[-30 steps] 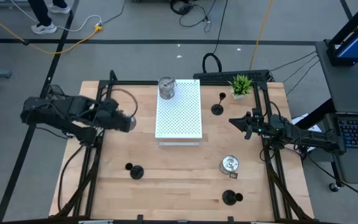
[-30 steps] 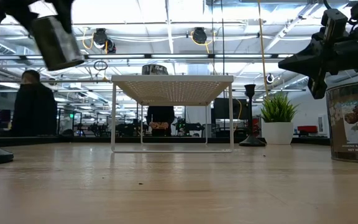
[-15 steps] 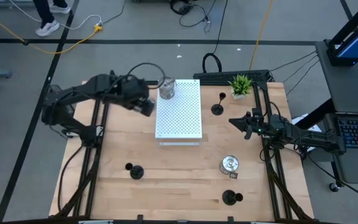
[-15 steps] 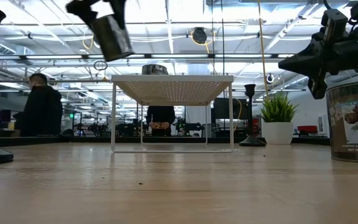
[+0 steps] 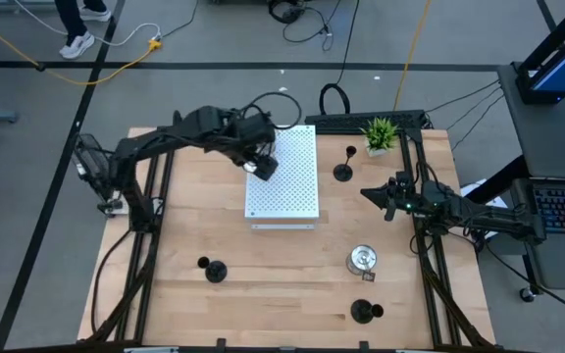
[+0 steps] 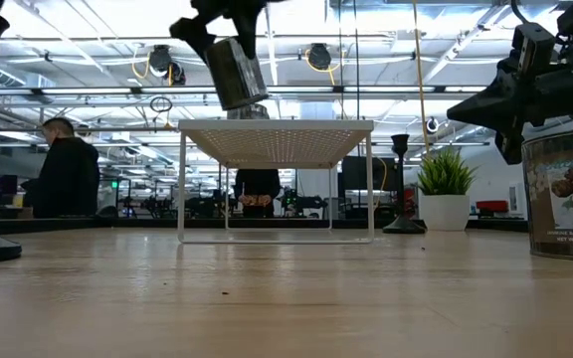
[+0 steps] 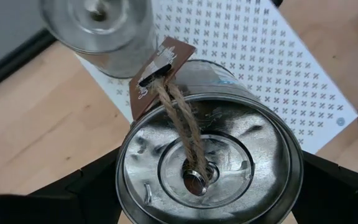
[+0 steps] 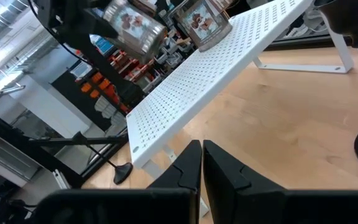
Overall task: Pick & Place candle stick holders
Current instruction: Put the left silver scented candle on the shelf aligned with the other silver scented candle
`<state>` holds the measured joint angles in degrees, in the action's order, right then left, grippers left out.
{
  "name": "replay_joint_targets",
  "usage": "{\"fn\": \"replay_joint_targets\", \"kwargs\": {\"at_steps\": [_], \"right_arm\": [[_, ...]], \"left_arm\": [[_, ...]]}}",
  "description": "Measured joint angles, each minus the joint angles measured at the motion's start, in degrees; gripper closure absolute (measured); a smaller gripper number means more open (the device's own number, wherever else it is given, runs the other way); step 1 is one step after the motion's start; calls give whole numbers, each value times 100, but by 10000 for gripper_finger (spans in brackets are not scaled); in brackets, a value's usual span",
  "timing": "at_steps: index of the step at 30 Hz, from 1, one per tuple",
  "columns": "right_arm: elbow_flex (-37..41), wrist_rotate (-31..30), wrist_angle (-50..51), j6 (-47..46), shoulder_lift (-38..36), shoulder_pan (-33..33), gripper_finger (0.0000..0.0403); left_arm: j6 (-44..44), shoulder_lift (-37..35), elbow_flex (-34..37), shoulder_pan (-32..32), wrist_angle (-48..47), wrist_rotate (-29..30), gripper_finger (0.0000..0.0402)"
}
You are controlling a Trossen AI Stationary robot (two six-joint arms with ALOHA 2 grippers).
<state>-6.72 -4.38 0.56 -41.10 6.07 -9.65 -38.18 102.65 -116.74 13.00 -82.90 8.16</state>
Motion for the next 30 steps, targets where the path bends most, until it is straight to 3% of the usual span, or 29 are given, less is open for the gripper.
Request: {"fn": "replay_joint_targets", "kwargs": {"at_steps": [30], "right_arm": [[-2,-2,146,17,0,-2,394]], "left_arm": [[103,746,-21,326,-39,-306,48]]}}
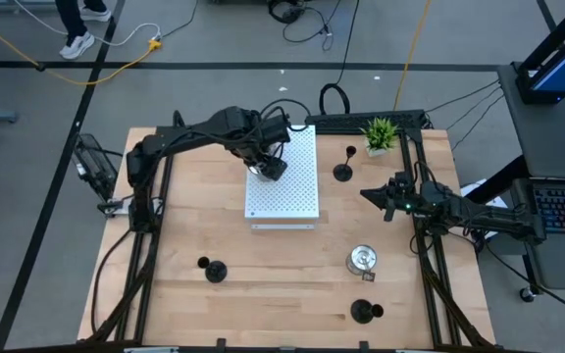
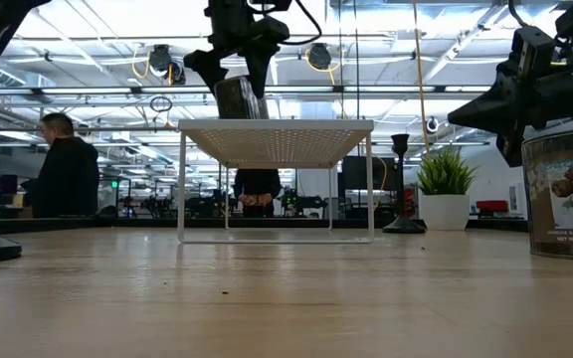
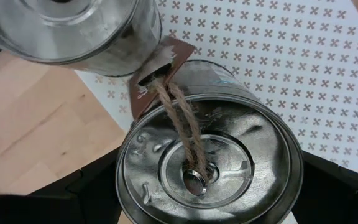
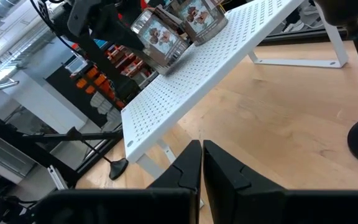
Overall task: Pick & Place candle stick holders
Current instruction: Put the left silver scented candle on the shelf aligned with the other silver scented candle
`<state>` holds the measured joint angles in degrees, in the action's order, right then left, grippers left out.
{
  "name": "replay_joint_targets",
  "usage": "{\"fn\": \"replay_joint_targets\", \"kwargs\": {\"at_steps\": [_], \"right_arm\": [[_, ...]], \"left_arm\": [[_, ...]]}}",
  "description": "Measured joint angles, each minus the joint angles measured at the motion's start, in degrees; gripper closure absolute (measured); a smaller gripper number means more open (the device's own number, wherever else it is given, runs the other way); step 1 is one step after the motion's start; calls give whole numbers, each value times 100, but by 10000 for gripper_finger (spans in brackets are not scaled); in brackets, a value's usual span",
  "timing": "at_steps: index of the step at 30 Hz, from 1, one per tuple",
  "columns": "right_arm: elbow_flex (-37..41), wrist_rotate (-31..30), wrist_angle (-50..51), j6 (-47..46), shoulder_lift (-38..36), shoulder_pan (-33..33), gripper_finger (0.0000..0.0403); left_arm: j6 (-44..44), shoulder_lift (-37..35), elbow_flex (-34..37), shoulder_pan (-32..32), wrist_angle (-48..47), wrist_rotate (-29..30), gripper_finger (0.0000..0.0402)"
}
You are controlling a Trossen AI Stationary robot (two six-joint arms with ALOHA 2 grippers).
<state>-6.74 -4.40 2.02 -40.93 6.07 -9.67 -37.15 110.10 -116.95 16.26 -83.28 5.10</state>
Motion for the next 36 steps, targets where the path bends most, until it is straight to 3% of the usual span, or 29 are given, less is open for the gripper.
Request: {"fn": "replay_joint_targets", "kwargs": {"at_steps": [21,25,32,36], "right_arm": [[0,2,-2,0,0,0,394],[1,2,-2,-28,0,1,394],[2,2,-2,-39,-2,2,394],[2,2,-2,-39,-2,0,394]], "left_arm": [[88,-2,2,27,17,40,47],[96,-2,4,30,23,42,16],[101,-7,4,27,26,38,47],[92,-7,4,29,26,35,32]]}}
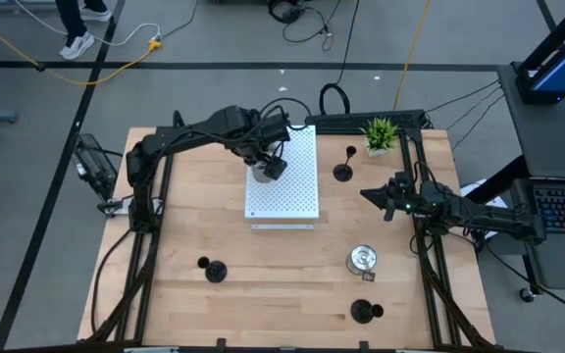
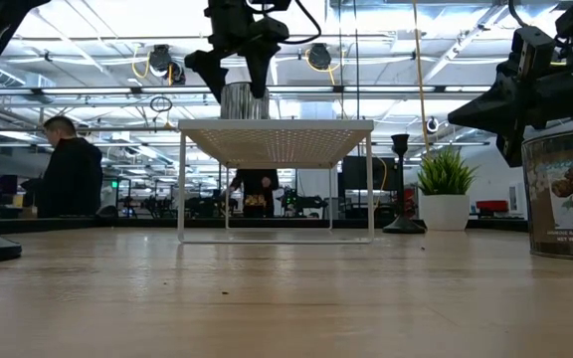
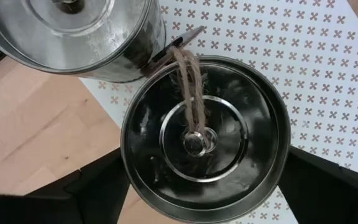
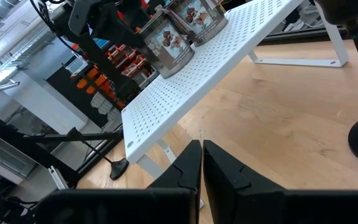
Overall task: Pick & Place candle stick holders
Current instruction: Put the left silver scented candle on the shelf aligned with the other silver scented candle, then put the silver scented candle on the shelf aligned with the other silver scented candles
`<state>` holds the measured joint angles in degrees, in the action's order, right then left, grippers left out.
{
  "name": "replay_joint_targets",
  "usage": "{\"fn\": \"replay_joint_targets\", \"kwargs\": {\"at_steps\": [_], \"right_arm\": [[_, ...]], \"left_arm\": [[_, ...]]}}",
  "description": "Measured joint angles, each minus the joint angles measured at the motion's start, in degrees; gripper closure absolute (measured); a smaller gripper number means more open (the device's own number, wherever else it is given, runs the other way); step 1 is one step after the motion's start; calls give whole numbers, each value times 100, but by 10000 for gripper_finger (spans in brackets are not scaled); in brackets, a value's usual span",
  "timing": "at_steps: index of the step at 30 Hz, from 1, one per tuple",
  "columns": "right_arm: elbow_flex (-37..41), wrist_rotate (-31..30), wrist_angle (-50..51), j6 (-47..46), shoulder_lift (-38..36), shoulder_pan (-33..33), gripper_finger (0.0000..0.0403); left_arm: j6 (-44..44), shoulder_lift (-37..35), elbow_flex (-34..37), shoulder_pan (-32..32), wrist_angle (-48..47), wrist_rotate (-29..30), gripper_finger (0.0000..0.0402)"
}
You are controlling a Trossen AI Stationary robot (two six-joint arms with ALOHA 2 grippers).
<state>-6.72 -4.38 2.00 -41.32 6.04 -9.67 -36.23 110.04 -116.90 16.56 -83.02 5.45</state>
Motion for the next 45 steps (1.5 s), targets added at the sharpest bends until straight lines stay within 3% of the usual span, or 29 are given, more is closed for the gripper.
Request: {"fn": "replay_joint_targets", "kwargs": {"at_steps": [4,16,38,45], "right_arm": [[-1,3,0,0,1,0,394],[-2,13,-2,-2,0,0,394],[0,15,-2,-2,0,1,394],[-2,17,-2,-2,0,0,394]], "left_arm": [[2,0,0,0,-3,-38,9],[0,-24,0,18,-194,-289,50],[-146,-24,0,105,-719,-585,50],[-313,-211,2,116,-711,-1001,50]]}}
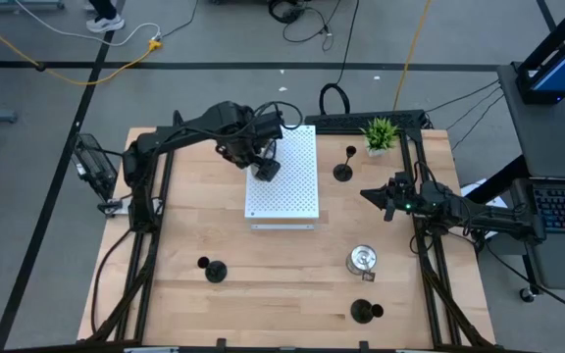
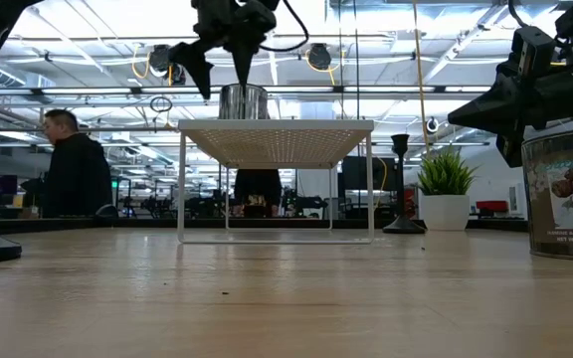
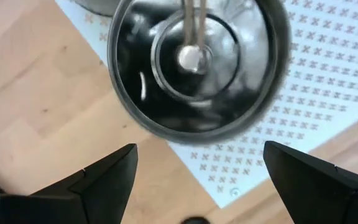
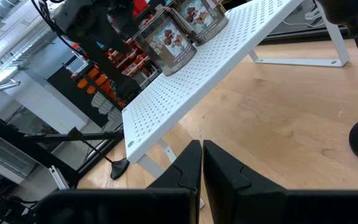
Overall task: Pick & Place candle stick holders
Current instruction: Put the silver scented candle on the shelf aligned with the other silver scented candles
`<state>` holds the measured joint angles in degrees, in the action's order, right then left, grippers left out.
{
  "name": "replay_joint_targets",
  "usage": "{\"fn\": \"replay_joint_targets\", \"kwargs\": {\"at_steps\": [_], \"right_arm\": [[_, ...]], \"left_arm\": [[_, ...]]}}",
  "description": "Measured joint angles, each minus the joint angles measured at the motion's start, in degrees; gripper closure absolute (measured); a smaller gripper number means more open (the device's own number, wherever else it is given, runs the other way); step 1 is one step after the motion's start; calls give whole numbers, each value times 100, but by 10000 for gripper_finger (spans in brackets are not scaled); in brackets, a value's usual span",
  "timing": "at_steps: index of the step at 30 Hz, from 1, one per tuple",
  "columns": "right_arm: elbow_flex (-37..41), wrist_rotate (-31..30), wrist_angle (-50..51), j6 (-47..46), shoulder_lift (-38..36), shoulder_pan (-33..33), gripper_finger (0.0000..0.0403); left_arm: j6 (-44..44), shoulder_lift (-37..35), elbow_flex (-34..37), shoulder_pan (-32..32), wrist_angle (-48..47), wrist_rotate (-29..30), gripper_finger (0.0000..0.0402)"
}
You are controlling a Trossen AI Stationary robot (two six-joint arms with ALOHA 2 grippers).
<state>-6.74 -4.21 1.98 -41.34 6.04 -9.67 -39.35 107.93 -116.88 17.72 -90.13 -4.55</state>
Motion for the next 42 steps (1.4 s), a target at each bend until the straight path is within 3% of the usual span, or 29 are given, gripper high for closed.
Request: {"fn": "replay_joint_targets", "kwargs": {"at_steps": [8,12,15,18,21,32,37,42], "right_arm": [[2,0,-16,-3,0,0,394],[2,0,-46,-188,0,-1,394],[-1,2,-44,-316,0,1,394],[0,0,-44,-319,1,2,394],[1,-4,-44,-321,0,1,394],[-1,-20,-42,-599,0,-1,394],[-1,-17,-44,-863,0,-1,394],[-1,-17,-26,-900,7,-1,394]], "left_arm": [[-289,-610,0,-50,37,-58,50],[-14,-1001,0,-225,42,97,50],[411,-1269,0,-429,35,692,50],[439,-1473,0,-716,57,1592,50],[441,-1648,0,-990,46,2131,50],[175,-2001,43,-1873,66,2622,50],[-78,-2075,573,-2236,348,2711,50],[-154,-2384,1676,-2517,1456,2530,50]]}}
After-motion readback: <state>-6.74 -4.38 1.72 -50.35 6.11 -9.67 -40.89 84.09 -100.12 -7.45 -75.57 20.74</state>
